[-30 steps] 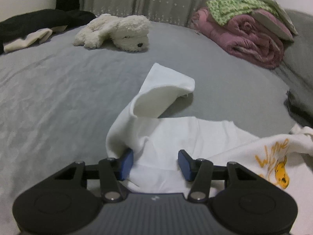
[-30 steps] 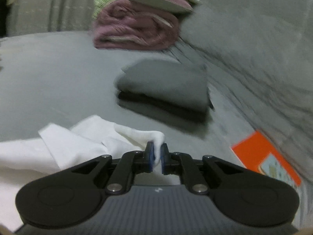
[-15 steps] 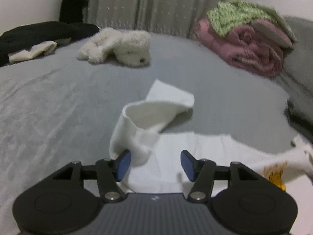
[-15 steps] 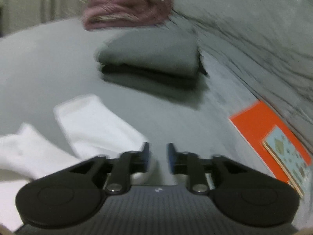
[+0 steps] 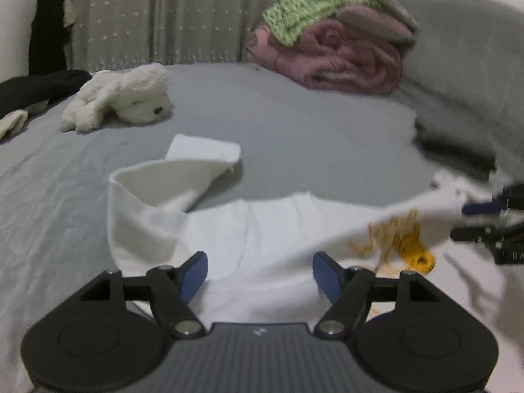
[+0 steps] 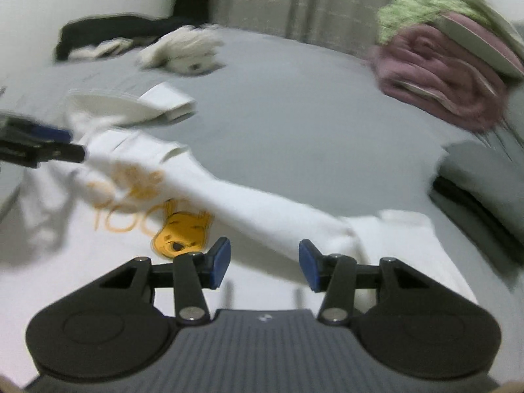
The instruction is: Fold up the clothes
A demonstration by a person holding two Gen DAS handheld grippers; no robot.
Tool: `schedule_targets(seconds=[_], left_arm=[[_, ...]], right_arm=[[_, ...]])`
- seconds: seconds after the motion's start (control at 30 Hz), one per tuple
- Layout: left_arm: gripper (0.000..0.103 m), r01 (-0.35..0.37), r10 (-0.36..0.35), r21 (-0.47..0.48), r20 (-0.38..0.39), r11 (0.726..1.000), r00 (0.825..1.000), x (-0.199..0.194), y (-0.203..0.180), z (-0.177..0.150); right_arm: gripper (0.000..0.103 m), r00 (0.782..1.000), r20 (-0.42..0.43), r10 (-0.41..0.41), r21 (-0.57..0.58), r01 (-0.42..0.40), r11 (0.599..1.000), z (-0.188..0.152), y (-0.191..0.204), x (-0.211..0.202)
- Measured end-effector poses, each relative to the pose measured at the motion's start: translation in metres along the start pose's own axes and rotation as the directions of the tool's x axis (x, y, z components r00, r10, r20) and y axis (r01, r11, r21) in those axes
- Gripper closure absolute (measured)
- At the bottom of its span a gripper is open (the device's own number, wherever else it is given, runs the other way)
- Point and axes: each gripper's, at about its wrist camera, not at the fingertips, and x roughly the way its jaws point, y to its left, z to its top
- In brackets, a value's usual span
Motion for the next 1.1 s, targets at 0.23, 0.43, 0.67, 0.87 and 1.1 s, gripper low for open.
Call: schedule_targets(seconds=[0.23,0.43,0.67,0.87,1.1], left_arm=[[0.069,-0.005,0.005,0.046,-0.003,0.999,1.0,0.001,-0.012,-0.001],[0.095,-0.045,0.039,0.117,0.051,0.992,0.998,-0.015,-0.023,-0.001],[0.097,0.015,-0.024,0.247,0.032,0.969,0.999,-0.043,-0.032,-0.01],[0.098,0.1,-0.072,0.311,-0.099,0.945,0.992,-0.044,-0.032,-0.027],[0.094,0.207,-0.147,0.232,-0.253,0.95,0.956,-0.032,-0.021,-0.024]], right_arm=[[0.065,0.995,0.03,-0.091,-0.073,0.093,0.993,0.005,0.009,0.029],[0.098,0.991,0.048,-0.123,-0.1,0.127,0.987,0.004,0.003,0.014],[0.099,0.994,0.039,-0.103,-0.165,0.108,0.98,-0.012,0.011,-0.012],[0.099,0.997,-0.074,-0.028,-0.199,0.012,0.98,-0.032,0.016,-0.012],[0.092,0.979,-0.169,0.113,0.006,-0.113,0.994,-0.03,-0.012,0.0]])
